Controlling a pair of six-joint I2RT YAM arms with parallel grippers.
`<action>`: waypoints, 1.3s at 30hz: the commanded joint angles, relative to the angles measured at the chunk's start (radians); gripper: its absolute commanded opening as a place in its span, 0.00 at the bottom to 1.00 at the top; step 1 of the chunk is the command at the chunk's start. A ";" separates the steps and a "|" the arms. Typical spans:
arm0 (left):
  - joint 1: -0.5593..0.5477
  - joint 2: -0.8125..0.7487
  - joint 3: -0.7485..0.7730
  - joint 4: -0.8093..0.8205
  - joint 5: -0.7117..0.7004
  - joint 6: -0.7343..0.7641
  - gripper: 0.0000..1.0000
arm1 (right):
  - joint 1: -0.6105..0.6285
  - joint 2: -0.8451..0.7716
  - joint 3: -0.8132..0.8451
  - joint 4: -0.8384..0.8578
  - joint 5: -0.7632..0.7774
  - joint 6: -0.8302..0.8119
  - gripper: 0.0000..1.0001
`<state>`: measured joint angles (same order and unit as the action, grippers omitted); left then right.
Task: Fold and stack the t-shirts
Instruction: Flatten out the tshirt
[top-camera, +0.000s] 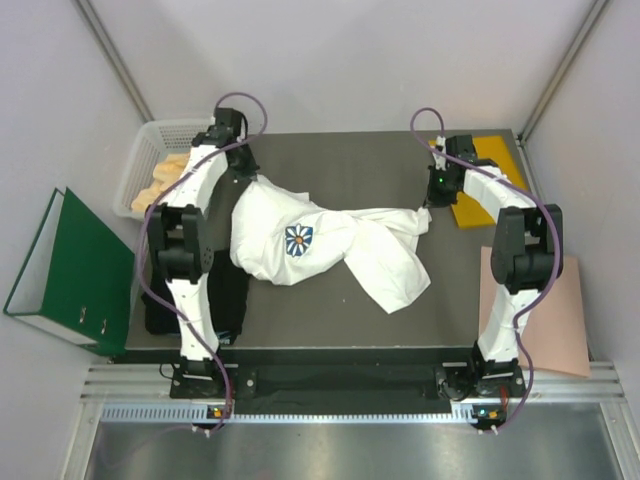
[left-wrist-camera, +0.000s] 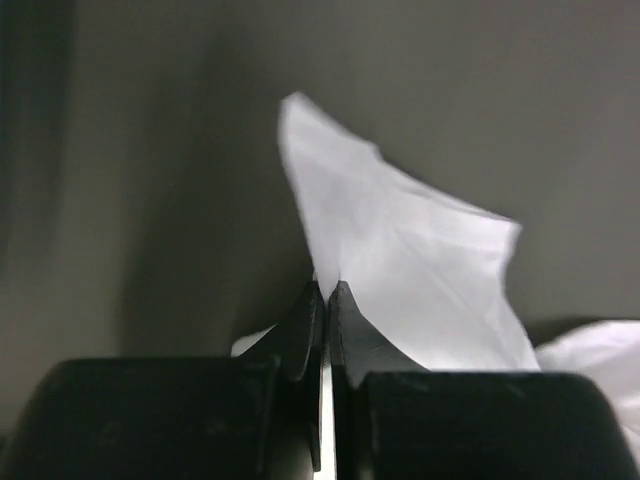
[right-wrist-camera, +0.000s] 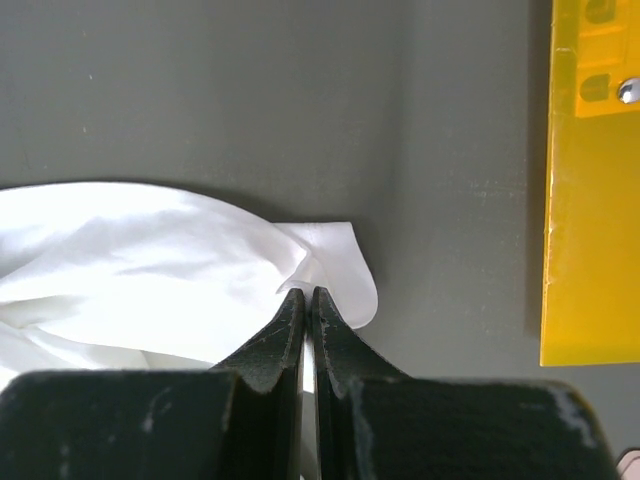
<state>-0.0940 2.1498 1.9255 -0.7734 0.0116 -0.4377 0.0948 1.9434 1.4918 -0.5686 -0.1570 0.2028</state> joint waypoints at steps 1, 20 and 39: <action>0.004 -0.224 0.105 -0.013 -0.016 0.033 0.00 | -0.010 0.008 0.087 0.029 0.017 0.009 0.00; -0.114 -0.982 -0.764 -0.070 0.584 0.085 0.00 | -0.058 0.173 0.397 -0.010 0.037 0.084 0.00; -0.316 -1.006 -0.766 -0.356 0.234 0.094 0.99 | -0.076 0.170 0.323 0.009 0.022 0.078 0.00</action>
<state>-0.4084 1.1156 1.0664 -1.2045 0.3733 -0.3447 0.0341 2.1361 1.8381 -0.6060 -0.1345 0.2733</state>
